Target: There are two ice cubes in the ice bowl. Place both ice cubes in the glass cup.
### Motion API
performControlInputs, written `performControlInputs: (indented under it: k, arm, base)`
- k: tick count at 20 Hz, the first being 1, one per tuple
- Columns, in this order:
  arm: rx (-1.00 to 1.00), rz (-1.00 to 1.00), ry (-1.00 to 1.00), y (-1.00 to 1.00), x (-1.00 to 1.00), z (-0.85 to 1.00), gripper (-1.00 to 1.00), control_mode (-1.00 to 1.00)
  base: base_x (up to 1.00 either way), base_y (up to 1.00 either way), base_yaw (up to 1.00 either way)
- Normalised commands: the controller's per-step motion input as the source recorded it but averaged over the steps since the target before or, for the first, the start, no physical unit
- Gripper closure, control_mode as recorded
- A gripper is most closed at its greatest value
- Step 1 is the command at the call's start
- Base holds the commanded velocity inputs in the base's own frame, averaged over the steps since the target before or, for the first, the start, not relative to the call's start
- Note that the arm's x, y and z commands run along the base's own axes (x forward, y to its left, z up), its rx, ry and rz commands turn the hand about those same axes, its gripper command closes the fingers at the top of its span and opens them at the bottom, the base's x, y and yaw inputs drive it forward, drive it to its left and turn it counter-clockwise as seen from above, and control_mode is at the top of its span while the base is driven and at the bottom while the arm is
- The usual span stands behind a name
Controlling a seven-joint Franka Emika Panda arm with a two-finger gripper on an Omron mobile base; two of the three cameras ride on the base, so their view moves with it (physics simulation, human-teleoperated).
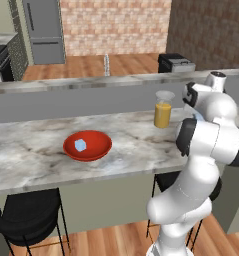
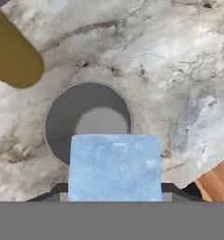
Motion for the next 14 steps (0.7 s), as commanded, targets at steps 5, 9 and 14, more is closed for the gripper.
performControlInputs:
  k: [5,9,14]
  arm:
    - [0.0,0.0,-0.01,0.0,0.35,-0.17,1.0,-1.0]
    - [0.0,0.0,0.0,0.0,0.27,-0.1,1.0,-1.0]
    - [0.0,0.0,0.0,0.0,0.15,-0.14,1.0,-1.0]
  base:
    - [0.0,0.0,0.0]
    - [0.0,0.0,0.0]
    - [0.0,0.0,0.0]
